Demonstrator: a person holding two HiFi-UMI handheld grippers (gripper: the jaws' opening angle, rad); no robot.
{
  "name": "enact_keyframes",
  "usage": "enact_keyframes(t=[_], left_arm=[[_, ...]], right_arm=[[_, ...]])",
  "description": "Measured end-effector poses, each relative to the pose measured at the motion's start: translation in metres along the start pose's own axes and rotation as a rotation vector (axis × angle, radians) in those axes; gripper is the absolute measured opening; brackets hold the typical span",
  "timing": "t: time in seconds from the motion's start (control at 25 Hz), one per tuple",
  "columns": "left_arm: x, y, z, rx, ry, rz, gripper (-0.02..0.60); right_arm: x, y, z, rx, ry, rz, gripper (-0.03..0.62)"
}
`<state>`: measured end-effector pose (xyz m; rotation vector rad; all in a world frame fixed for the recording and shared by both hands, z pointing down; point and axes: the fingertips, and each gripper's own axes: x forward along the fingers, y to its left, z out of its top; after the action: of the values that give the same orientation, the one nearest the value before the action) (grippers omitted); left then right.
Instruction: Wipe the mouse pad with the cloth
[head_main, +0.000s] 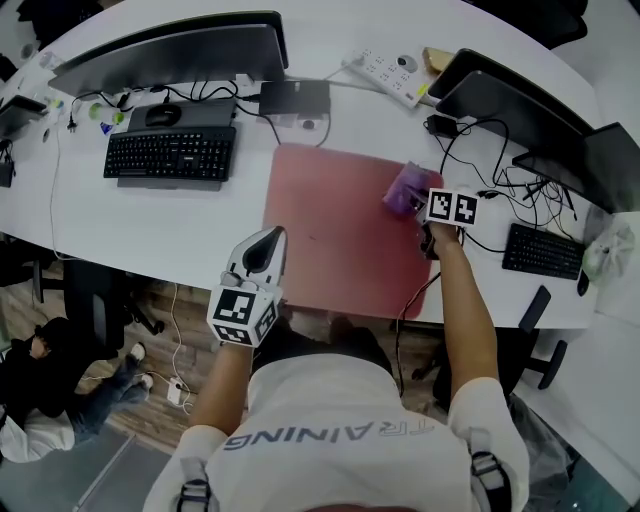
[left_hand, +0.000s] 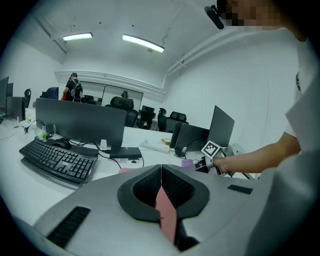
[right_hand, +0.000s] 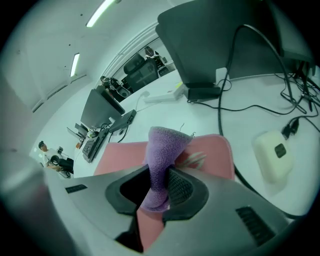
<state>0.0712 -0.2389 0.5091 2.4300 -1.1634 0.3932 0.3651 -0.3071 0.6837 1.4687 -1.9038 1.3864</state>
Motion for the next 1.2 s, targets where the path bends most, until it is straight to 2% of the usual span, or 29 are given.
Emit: enact_keyframes(t=[0.32, 0.52, 0.64, 0.84, 1.04, 1.2], left_arm=[[0.010, -0.021, 0.000, 0.004, -0.004, -0.013, 0.031], [0.009, -0.027, -0.003, 0.006, -0.004, -0.013, 0.031], [0.004, -0.026, -0.003, 0.005, -0.007, -0.003, 0.031], [-0.006, -0.019, 0.003, 0.006, -0.023, 0.013, 0.031], [-0.023, -0.003, 0.008, 0.005, -0.043, 0.032, 0.031], [-0.037, 0.011, 0.010, -0.003, -0.054, 0.049, 0.031]], right_arm=[[-0.032, -0.054, -0.004, 0.040, -0.011, -0.077, 0.096], [-0.047, -0.071, -0.008, 0.014, -0.017, -0.131, 0.096], [-0.057, -0.067, -0.006, -0.029, -0.050, -0.148, 0.095], [-0.089, -0.028, -0.002, -0.131, -0.180, -0.149, 0.095], [-0.117, 0.042, -0.001, -0.174, -0.299, -0.061, 0.095], [-0.120, 0.107, -0.003, -0.249, -0.313, 0.031, 0.095]])
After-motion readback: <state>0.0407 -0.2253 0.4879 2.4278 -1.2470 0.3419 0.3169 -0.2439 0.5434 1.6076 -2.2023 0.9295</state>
